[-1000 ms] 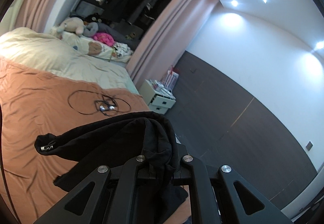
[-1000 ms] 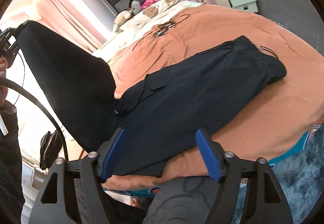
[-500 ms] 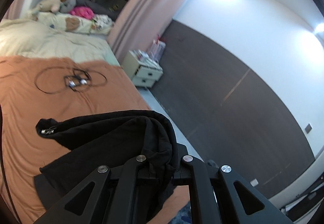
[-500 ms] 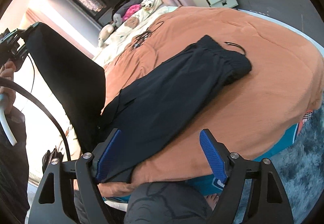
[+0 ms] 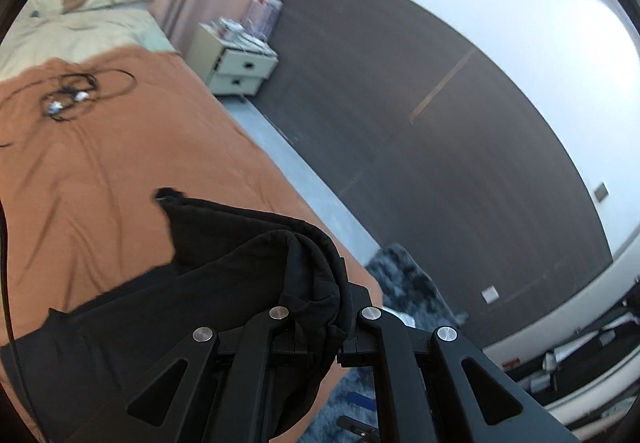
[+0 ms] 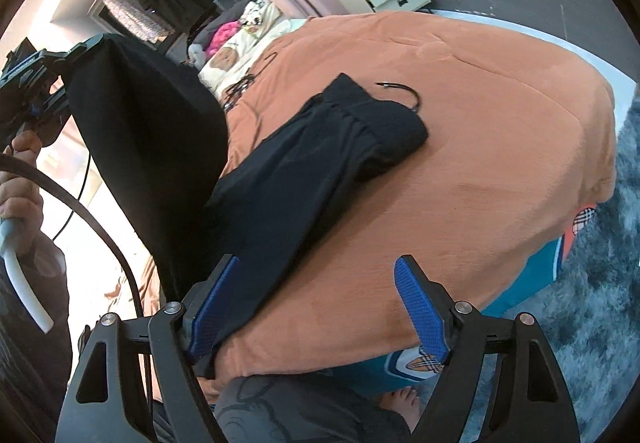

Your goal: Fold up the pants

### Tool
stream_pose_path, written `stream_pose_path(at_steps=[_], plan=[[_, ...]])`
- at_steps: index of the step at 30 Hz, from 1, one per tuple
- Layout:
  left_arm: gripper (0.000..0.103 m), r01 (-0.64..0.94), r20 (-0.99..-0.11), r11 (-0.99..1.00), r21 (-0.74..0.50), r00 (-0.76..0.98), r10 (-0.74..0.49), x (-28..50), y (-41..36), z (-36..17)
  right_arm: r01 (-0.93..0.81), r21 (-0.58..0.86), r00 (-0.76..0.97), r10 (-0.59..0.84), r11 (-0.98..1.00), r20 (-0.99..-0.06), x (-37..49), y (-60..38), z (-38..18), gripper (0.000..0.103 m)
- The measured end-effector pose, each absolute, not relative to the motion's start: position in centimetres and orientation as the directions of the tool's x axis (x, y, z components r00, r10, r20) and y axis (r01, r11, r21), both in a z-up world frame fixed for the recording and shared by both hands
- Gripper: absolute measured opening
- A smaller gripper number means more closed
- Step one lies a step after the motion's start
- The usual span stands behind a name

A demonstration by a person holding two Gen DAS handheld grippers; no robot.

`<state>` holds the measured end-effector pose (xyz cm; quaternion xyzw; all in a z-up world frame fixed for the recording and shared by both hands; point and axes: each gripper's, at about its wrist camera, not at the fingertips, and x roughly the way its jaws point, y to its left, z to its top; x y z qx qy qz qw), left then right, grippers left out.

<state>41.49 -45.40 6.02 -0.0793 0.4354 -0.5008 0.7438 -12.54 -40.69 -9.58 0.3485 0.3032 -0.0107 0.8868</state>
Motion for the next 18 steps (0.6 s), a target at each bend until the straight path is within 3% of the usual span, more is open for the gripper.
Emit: stream_pose_path(at_steps=[4, 6, 8, 11, 13, 18], plan=[[0.008, 0.697, -0.612, 0.463, -0.547, 0.046, -0.79, 40.5, -48.5, 3.7, 0.251, 0.617, 0.811, 0.186, 0.745, -0.554, -12.5, -40.8, -9.7, 0.078], [0.015, 0.704, -0.654, 0.47, -0.532, 0.011, -0.757, 40.1, -49.5, 2.3, 0.256, 0.62, 0.809, 0.187, 0.741, -0.557, -12.4, -40.9, -9.7, 0.078], [0.048, 0.701, -0.664, 0.459, -0.547, -0.029, -0.747, 39.8, -49.7, 1.2, 0.259, 0.621, 0.807, 0.188, 0.74, -0.56, -12.3, -40.9, -9.6, 0.078], [0.069, 0.687, -0.663, 0.461, -0.562, -0.04, -0.748, 39.6, -48.3, 0.3, 0.257, 0.62, 0.803, 0.193, 0.741, -0.564, -12.1, -40.7, -9.4, 0.078], [0.075, 0.673, -0.655, 0.465, -0.575, -0.038, -0.755, 39.7, -46.5, 0.1, 0.256, 0.619, 0.801, 0.195, 0.743, -0.566, -11.8, -40.6, -9.2, 0.078], [0.076, 0.632, -0.664, 0.533, -0.563, 0.038, -0.747, 40.1, -40.9, -0.7, 0.24, 0.625, 0.794, 0.221, 0.742, -0.567, -10.8, -40.9, -9.0, 0.078]])
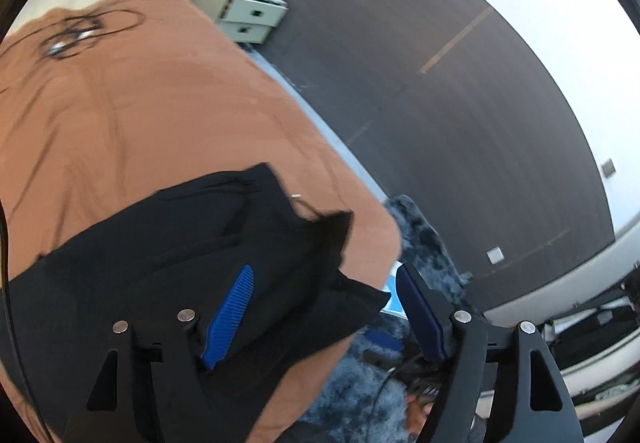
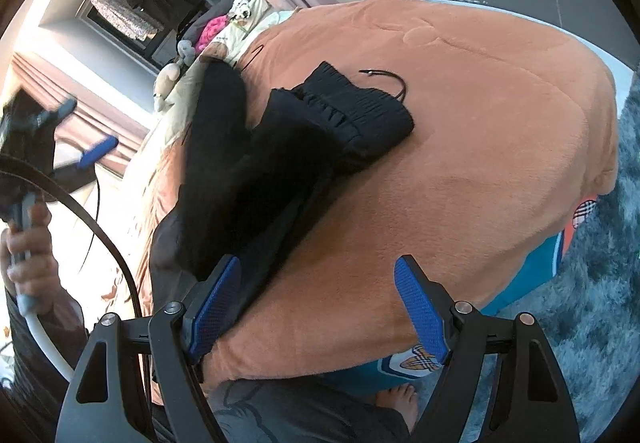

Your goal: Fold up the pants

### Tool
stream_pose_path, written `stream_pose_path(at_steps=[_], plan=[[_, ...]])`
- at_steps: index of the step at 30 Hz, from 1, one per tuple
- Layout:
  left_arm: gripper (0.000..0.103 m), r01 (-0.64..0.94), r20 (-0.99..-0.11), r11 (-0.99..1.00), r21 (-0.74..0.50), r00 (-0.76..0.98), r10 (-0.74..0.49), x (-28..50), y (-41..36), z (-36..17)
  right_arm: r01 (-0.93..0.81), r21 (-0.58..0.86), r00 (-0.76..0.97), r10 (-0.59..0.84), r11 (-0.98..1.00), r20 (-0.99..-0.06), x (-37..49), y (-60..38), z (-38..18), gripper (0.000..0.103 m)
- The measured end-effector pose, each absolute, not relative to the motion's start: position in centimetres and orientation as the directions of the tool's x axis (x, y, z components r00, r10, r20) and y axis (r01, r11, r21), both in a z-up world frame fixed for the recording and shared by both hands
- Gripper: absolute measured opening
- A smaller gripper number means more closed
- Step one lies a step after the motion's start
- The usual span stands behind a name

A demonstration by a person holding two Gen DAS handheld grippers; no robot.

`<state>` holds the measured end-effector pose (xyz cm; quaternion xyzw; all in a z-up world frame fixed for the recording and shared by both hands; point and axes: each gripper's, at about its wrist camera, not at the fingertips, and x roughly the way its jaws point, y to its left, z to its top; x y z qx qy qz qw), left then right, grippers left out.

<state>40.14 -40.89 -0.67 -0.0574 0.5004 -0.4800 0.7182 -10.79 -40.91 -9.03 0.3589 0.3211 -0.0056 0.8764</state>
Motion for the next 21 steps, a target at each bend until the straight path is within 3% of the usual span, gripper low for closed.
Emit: stream_pose_path(at_steps=[10, 21], plan=[[0.076, 0.471, -0.712, 0.704, -0.532, 0.201, -0.672, 41.1, -29.1, -4.0, 0.202, 0.653, 0.796, 0.265, 0.73, -0.544, -9.3, -42.1, -8.6, 0.078], [0.075, 0.251, -0.763, 0.813, -0.525, 0.283, -0.581, 42.3, -17.6, -9.3, 0.23, 0.6, 0.79, 0.213, 0.766, -0.575, -8.5, -43.3, -7.2, 0.078]])
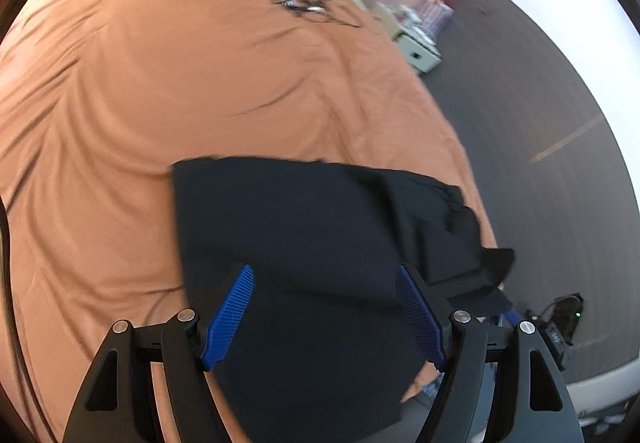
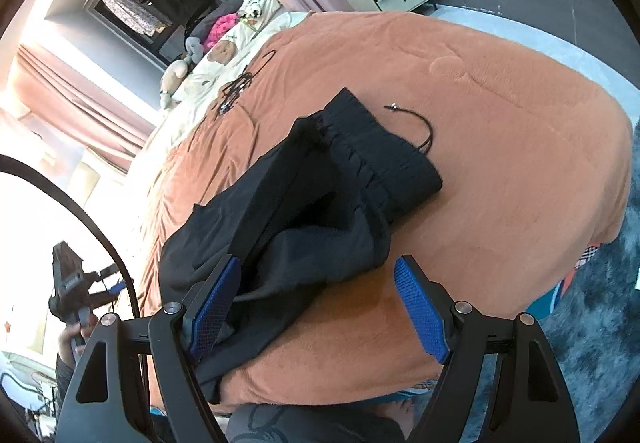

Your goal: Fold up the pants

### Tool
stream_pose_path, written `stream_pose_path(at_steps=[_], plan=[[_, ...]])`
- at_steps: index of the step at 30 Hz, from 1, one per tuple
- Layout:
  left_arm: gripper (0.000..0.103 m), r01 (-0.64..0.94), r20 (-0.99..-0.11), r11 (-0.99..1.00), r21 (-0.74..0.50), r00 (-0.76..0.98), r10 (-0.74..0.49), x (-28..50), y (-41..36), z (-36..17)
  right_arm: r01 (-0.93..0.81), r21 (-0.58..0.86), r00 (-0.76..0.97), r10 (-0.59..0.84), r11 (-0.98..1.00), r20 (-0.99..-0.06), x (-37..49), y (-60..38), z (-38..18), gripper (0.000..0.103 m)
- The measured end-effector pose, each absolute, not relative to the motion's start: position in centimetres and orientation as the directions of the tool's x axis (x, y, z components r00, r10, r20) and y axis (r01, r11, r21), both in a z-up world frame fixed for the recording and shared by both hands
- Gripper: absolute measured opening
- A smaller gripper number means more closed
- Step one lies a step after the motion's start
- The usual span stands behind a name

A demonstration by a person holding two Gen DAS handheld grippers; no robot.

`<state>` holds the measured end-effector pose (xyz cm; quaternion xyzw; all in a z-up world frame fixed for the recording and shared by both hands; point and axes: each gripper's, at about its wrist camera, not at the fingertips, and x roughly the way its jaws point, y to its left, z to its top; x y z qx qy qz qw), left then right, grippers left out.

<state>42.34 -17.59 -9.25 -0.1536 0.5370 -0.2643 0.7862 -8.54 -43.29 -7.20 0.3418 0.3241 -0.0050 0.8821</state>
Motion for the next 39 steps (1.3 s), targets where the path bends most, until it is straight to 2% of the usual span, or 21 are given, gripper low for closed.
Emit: stream_pose_path(at_steps=[7, 18, 20, 25, 27, 28, 29, 31, 35, 39], plan=[[0.056, 0.13, -0.792, 0.827, -0.546, 0.242, -0.561, 42.6, -13.5, -13.8, 0.242, 0.593, 0.78, 0.21, 0.768, -0.59, -7.0, -42.4, -6.7, 0.078], [0.053, 0.079, -0.808, 0.819, -0.568, 0.139, -0.573, 42.9, -13.1, -18.8, 0.269, 0.636, 0.75, 0.257, 0.724, -0.61, -4.6, -43.7, -7.8, 0.078], [0.05, 0.075, -0.798, 0.808, -0.585, 0.125, -0.589, 43.1, -13.3, -19.4, 0.272, 0.652, 0.745, 0.274, 0.707, -0.609, -4.2, -43.9, -8.3, 0.078], [0.05, 0.077, -0.734, 0.745, -0.663, 0.133, -0.667, 43.3, -13.5, -20.4, 0.258, 0.734, 0.747, 0.352, 0.628, -0.564, -3.3, -45.1, -10.2, 0.078], [0.039, 0.1, -0.726, 0.739, -0.666, 0.14, -0.673, 42.9, -13.7, -20.4, 0.254, 0.758, 0.756, 0.365, 0.6, -0.543, -3.0, -45.5, -10.9, 0.078], [0.021, 0.105, -0.73, 0.743, -0.661, 0.14, -0.669, 42.8, -13.8, -20.3, 0.252, 0.769, 0.761, 0.371, 0.588, -0.533, -2.7, -45.8, -11.2, 0.078], [0.013, 0.104, -0.732, 0.745, -0.659, 0.139, -0.667, 42.8, -13.8, -20.3, 0.254, 0.772, 0.763, 0.369, 0.583, -0.53, -2.5, -46.0, -11.4, 0.078], [0.006, 0.098, -0.731, 0.747, -0.658, 0.155, -0.665, 42.9, -13.5, -19.9, 0.256, 0.772, 0.771, 0.358, 0.582, -0.526, -2.1, -46.4, -11.7, 0.078], [0.005, 0.131, -0.729, 0.755, -0.642, 0.198, -0.655, 42.5, -12.9, -17.7, 0.259, 0.779, 0.793, 0.335, 0.57, -0.509, -1.8, -46.6, -11.9, 0.078], [0.004, 0.146, -0.735, 0.765, -0.627, 0.214, -0.643, 42.5, -11.9, -16.0, 0.243, 0.759, 0.786, 0.336, 0.604, -0.519, -1.6, -45.2, -11.7, 0.064]])
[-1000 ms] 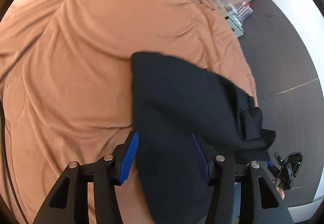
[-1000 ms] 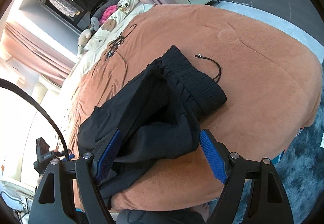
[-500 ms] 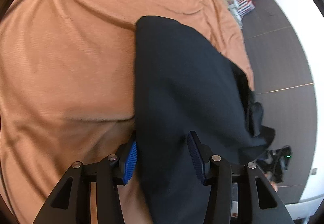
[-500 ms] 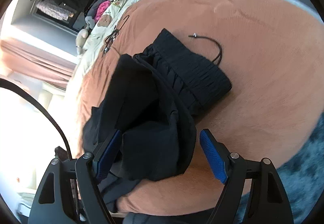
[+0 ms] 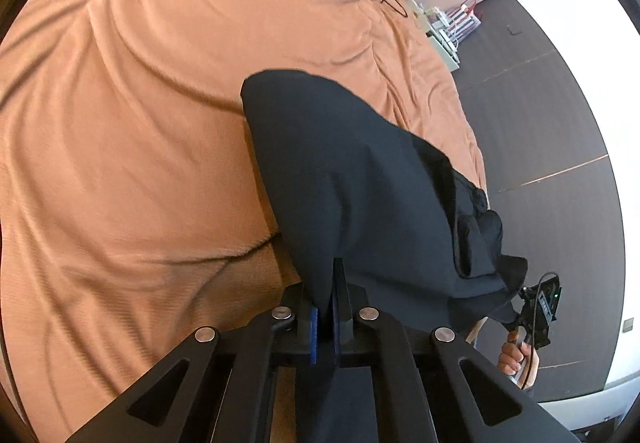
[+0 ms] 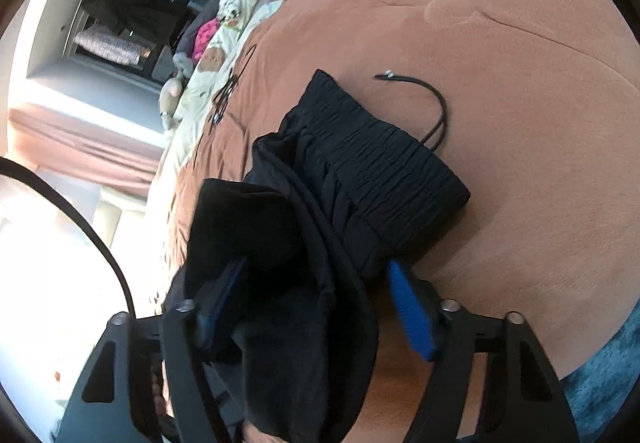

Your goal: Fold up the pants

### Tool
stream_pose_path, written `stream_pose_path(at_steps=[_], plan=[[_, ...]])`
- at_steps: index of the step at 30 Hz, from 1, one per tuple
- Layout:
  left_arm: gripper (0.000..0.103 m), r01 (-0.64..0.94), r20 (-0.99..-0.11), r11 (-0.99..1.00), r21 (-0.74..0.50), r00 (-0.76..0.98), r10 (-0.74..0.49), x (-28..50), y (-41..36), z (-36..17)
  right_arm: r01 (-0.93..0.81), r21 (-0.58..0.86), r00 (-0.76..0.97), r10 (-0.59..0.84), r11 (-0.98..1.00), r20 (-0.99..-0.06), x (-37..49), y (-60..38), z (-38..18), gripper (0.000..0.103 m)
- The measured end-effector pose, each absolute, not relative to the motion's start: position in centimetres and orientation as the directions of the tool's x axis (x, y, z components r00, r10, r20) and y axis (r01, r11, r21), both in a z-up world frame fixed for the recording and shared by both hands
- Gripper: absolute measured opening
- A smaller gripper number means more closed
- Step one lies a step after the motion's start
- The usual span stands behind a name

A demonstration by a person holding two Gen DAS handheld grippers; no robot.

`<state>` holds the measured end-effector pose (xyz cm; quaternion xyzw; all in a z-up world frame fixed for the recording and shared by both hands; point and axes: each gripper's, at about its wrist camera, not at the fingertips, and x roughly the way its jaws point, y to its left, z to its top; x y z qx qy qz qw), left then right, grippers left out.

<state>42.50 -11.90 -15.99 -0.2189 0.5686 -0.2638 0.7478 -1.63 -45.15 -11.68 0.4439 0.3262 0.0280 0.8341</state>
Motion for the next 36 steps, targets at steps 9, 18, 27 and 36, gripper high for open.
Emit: stream_pose_path(at_steps=[9, 18, 27, 36], plan=[[0.004, 0.115, -0.742, 0.782, -0.612, 0.258, -0.619, 42.1, -6.8, -13.7, 0.228, 0.72, 0.749, 0.354, 0.656, -0.56, -1.0, -42.1, -11.6, 0.024], [0.004, 0.063, -0.758, 0.801, -0.596, 0.286, -0.586, 41.4, -0.2, -12.6, 0.196, 0.697, 0.706, 0.394, 0.69, -0.588, 1.5, -38.1, -10.1, 0.006], [0.004, 0.005, -0.768, 0.81, -0.586, 0.315, -0.558, 41.2, 7.5, -12.3, 0.153, 0.662, 0.646, 0.433, 0.733, -0.629, 4.6, -32.6, -9.1, 0.004], [0.004, -0.048, -0.777, 0.815, -0.578, 0.336, -0.532, 42.0, 14.8, -12.6, 0.079, 0.65, 0.574, 0.499, 0.755, -0.649, 8.7, -27.3, -8.4, 0.003]])
